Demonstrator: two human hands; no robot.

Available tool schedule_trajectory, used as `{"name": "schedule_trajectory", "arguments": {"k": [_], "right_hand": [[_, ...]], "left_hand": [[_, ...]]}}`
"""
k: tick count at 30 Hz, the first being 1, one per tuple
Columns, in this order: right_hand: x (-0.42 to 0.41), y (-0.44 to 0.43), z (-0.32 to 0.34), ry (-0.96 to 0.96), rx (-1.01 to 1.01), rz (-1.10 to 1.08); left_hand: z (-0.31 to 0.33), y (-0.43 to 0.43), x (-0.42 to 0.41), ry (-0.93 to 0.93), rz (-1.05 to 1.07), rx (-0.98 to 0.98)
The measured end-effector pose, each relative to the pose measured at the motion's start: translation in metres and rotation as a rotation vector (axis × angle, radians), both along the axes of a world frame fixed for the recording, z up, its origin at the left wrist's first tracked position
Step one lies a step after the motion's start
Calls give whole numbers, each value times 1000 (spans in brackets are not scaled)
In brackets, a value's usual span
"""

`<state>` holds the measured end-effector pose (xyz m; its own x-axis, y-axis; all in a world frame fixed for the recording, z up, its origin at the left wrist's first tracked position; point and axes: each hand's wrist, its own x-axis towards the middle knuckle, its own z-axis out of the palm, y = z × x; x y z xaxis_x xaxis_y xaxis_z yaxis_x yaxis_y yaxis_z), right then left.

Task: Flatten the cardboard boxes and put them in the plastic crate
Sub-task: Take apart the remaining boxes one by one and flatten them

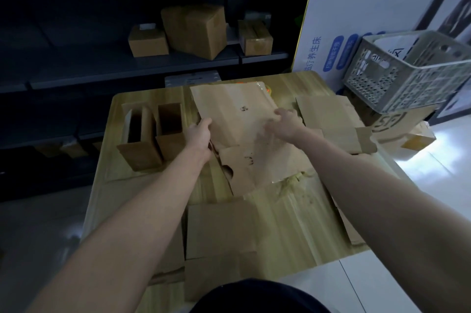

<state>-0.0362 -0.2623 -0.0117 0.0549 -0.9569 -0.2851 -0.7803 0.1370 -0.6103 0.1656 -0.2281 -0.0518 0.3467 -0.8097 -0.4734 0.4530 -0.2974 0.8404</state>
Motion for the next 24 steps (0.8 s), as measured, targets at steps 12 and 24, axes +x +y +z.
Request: {"name": "schedule_trajectory", "arguments": {"k": [12,24], "right_hand": [[-5,-15,-1,-513,135,-471],[-9,-18,-2,-569,-13,-369]], "left_hand": [[-5,8,10,-199,-196,-8],[9,-2,28,229,90,95]]}}
